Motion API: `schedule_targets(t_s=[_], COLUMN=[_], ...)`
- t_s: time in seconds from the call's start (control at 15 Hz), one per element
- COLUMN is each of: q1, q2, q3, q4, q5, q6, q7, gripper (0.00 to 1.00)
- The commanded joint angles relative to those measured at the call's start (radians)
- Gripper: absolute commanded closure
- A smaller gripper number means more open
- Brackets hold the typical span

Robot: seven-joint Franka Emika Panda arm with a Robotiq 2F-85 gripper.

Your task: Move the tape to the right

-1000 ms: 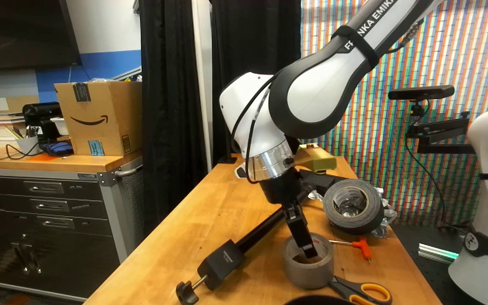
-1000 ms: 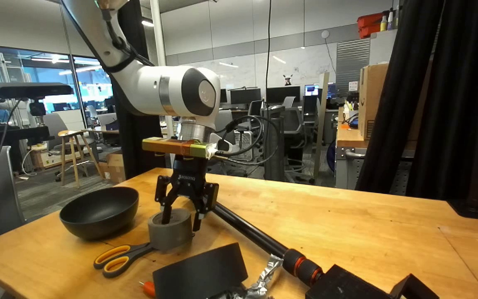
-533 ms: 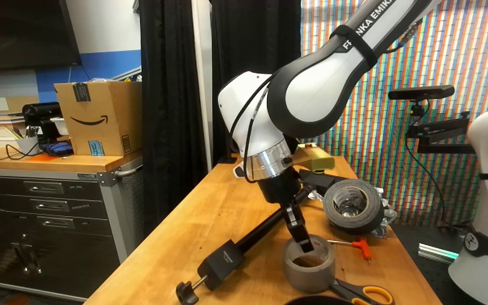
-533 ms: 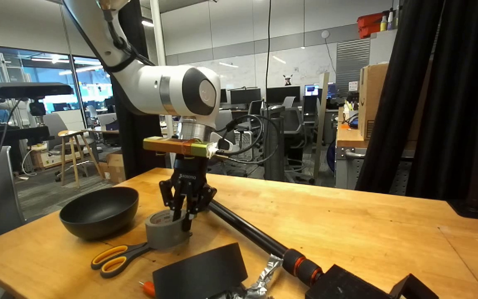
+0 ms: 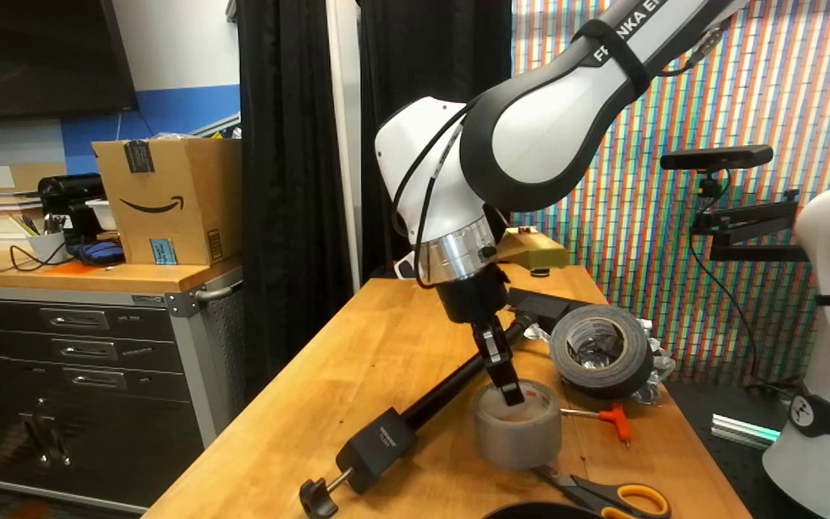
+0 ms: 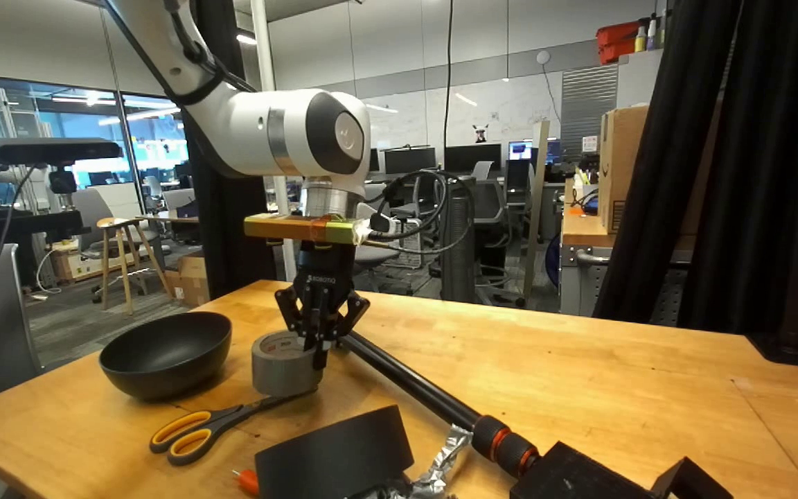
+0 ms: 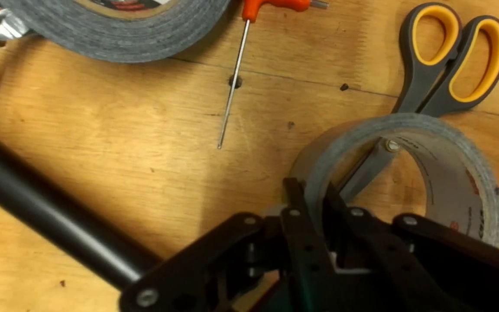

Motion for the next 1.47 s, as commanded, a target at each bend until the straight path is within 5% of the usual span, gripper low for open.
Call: schedule_targets(t_s=[0.0,0.6,1.4], q1=[-0.017,-0.115,-0.293], q2=[-0.106,-0.107,0.185], q3=[-0.022,-0.139,-0.268], q4=[0.006,0.226,0.513], q5=[-0.051,-0.141,-0.108], q6=[-0.034,-0.068,-0.06], q7=[-0.022,-0.201,-0.435], gripper=[0.97,0.97,0.97])
